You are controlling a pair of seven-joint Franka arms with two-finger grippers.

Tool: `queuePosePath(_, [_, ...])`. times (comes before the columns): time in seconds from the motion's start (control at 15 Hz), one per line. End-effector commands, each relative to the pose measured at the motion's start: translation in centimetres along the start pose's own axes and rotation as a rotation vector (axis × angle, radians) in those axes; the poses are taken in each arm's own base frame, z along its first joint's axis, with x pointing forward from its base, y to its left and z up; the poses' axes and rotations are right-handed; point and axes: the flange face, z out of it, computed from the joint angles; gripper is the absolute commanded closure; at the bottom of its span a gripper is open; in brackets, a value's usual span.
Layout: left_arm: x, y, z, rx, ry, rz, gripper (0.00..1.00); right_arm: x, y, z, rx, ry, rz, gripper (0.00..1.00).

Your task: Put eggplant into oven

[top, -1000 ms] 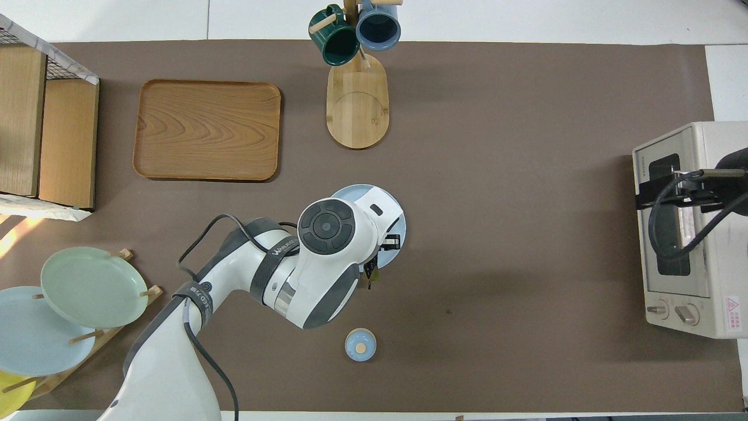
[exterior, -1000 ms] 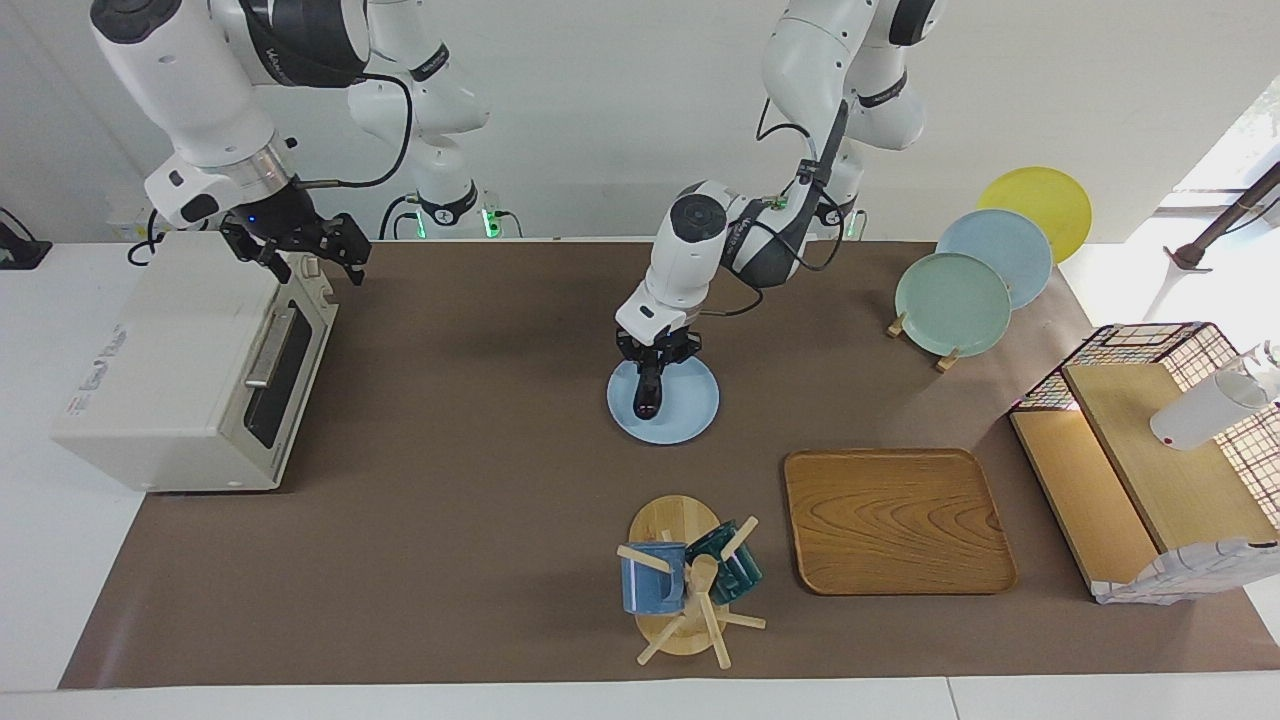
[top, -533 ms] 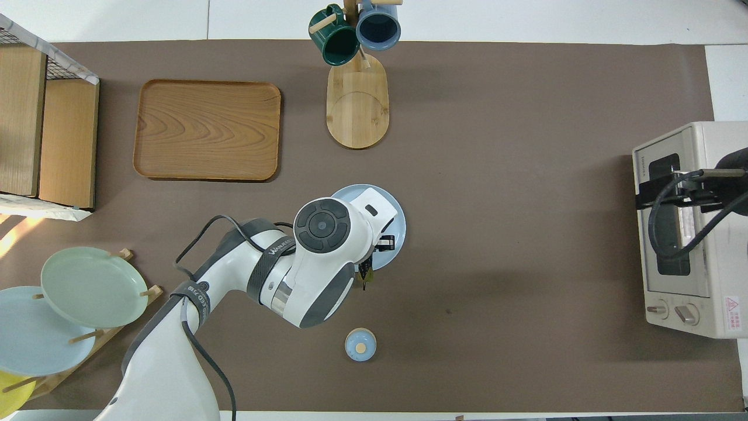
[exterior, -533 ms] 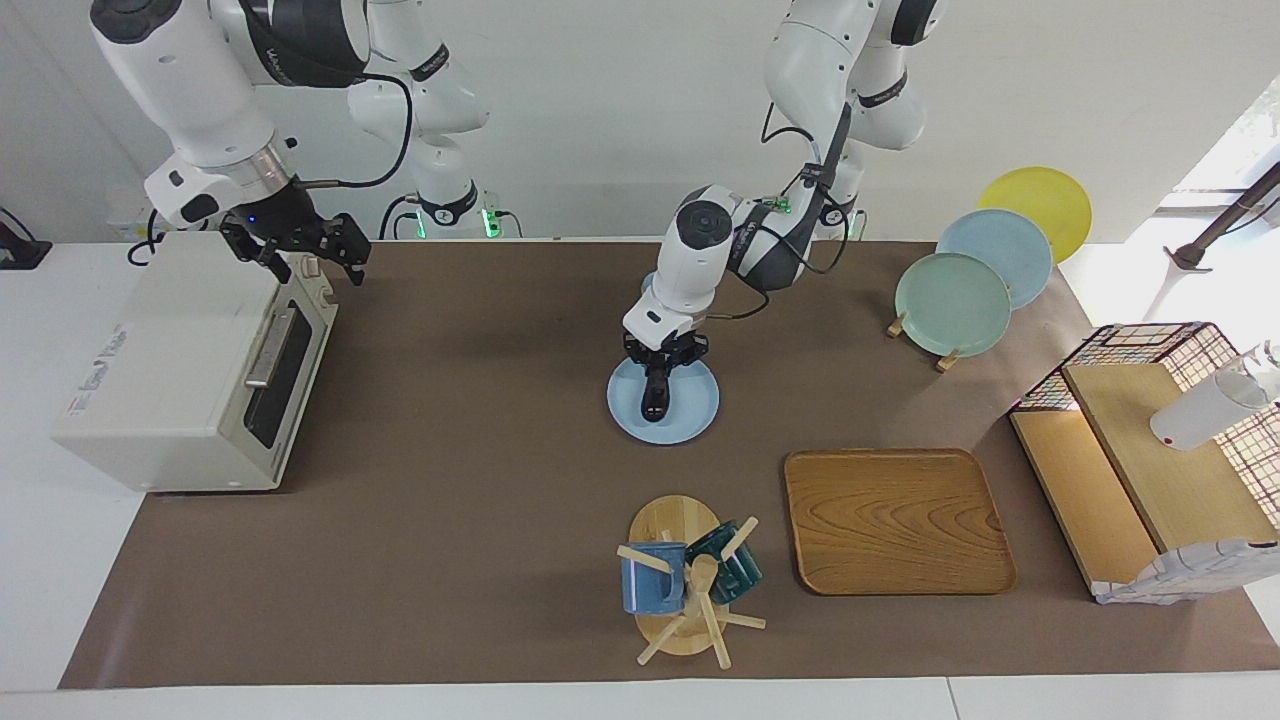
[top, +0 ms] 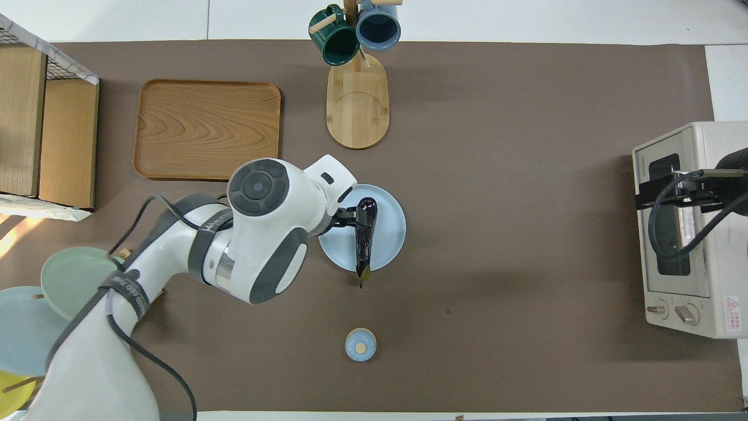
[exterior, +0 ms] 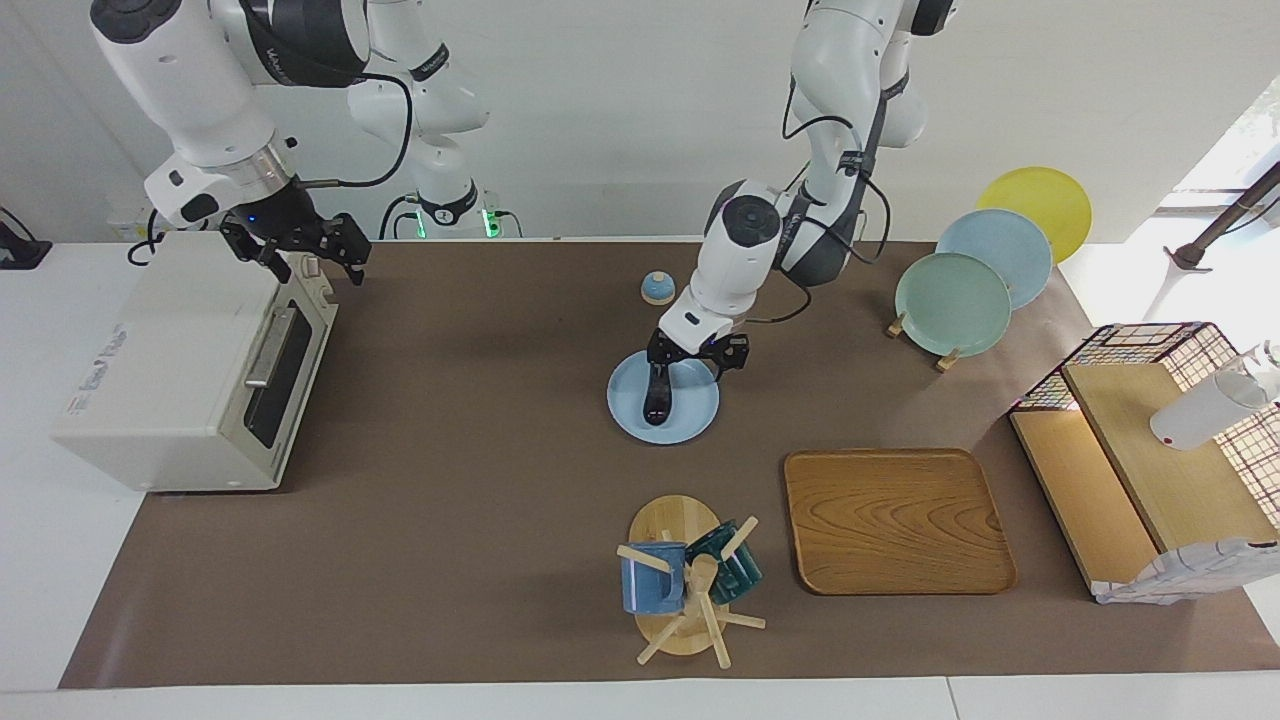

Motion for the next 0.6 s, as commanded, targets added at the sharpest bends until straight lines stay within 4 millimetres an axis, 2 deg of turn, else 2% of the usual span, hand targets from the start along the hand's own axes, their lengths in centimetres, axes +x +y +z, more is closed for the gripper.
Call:
queuePosePath(0.0, [2.6,-3.8,-5.9,-0.011,-0.015,-0.022,0.00,-0.2,0.1,-0.1,0.025,0.010,-0.012,0.00])
queuePosePath(0.2, [5.9,-8.9,-12.3,-0.008,0.001,-0.040,0.00,-0.2,0.1,-0.1,0.025,0.010,-0.012,0.00])
queuePosePath(0.27, [6.8,-11.8,-14.6,0.013,0.014,-0.058,0.00,-0.3,0.3,0.0,0.025,0.000,-0.024,0.00])
queuePosePath(0.33, [7.3,-14.3,-17.1,0.039,0.030,-0.052,0.00,-0.5,1.7,0.0,0.031,-0.016,-0.011,0.00])
queuePosePath(0.47, [7.4,-18.9,-20.3,0.050,0.045,-0.053,0.00,-0.7,2.1,-0.4,0.029,-0.007,-0.045,0.00])
queuePosePath(0.53, [7.0,-20.7,-21.6,0.053,0.049,-0.057,0.00,-0.7,2.6,-0.1,0.031,-0.001,-0.069,0.04])
